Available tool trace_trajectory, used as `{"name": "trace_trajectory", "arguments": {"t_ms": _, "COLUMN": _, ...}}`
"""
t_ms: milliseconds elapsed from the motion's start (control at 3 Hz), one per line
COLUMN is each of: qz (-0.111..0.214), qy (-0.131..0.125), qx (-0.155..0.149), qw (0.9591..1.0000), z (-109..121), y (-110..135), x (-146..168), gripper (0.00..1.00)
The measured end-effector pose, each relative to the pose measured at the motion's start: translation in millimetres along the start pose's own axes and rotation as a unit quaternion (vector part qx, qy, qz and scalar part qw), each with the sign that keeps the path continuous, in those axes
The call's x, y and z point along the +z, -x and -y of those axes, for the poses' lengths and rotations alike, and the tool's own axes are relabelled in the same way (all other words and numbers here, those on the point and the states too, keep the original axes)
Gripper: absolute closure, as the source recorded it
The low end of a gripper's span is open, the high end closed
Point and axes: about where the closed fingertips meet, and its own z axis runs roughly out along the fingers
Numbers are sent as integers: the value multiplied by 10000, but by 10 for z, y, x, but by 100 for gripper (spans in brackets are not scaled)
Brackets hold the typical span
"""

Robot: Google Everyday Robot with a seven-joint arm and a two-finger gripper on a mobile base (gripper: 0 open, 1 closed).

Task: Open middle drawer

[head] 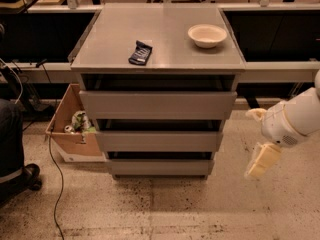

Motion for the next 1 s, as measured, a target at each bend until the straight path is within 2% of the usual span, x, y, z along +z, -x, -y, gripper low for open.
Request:
{"name": "trace_trajectory", "arguments": {"t_ms": 333, "qz": 421, "qy": 212, "qx": 167, "qw": 9987, "z": 65, "y": -283, "x": 931, "gripper": 0}}
{"name": "trace_trajectory", "arguments": {"t_ms": 667, "qz": 421, "qy": 212, "qx": 167, "qw": 9987, "z": 64, "y": -283, "x": 932, "gripper": 0}}
{"name": "trace_trajectory", "arguments": {"t_ms": 1000, "qz": 497, "qy": 275, "qx": 331, "qw": 9978, "z": 46, "y": -347, "x": 1107, "gripper": 0}}
